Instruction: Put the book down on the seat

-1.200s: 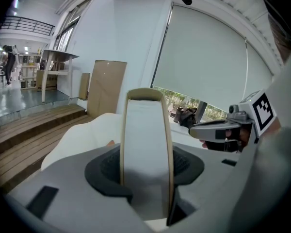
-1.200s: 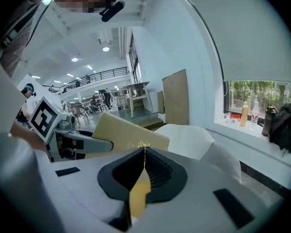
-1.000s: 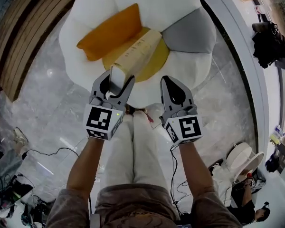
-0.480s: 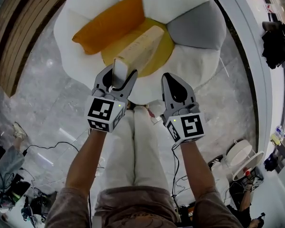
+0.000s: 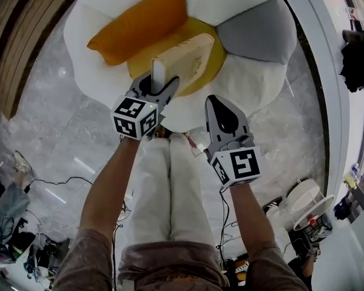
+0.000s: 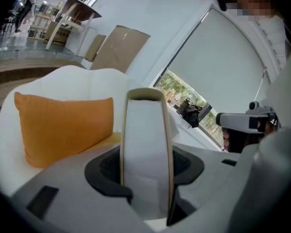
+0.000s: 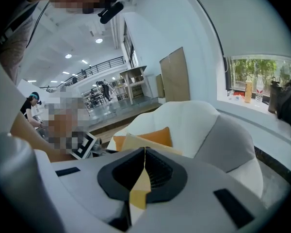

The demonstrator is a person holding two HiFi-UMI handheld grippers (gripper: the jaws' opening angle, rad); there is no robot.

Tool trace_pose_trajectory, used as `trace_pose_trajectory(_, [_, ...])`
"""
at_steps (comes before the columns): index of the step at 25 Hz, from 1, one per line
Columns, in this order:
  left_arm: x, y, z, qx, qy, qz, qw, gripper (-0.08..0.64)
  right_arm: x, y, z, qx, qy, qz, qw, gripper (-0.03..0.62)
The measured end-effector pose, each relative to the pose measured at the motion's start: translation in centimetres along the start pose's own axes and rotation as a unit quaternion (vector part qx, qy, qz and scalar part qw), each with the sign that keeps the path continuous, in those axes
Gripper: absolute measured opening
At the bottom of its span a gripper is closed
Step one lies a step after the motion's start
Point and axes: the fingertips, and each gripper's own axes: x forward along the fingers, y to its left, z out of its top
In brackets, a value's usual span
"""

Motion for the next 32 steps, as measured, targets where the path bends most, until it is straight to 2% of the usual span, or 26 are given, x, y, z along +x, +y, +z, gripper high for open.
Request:
trace_pose_trajectory(5, [2.2,1.9,-1.9,-0.042,0.005,-0.027,0.9988,0.216,0.7,0.0,-0.9,0.004,0.008,0.002,1.0,0.02])
trace_pose_trajectory(8, [3.0,2.6,-2.8,-0.078,0.0,-0.051,0.9957,0.216,1.0,0.4,-1.7,0.007,0.016,0.007,1.0,0.02])
trace_pose_trajectory(11, [3.7,3.3,-3.7,-0.109,0.001,-0.059,0.9923,0.216,1.1,0.8,-1.8,0.001,0.02,0.012,1.0,0.02])
trace_pose_trajectory(15, [4.0,4.4,-4.5,-0.137,0.0,-0.052,0.9892,0.218,1.3,0.8,-2.0,0.002,0.022,0.013,1.0,0.02])
trace_pose_trajectory(23, [3.6,6.1,-6.8,-0.153,0.015,-0.027,0.9878,0.229,1.4,1.5,-2.5,0.001,0.03,0.02,0.999,0.02])
trace_pose_trajectory(27, [3.3,6.8,-8.1,-0.179,0.03,-0.01,0.9834,0.244,1.1,1.6,-2.9,-0.001,0.035,0.021,0.999,0.02])
trace_pose_trajectory(32, [2.9,7.5,-9.0,-0.17,0.05,0.012,0.9842,0.265,1.0,1.6,-3.0,-0.005,0.036,0.019,0.999,0.02])
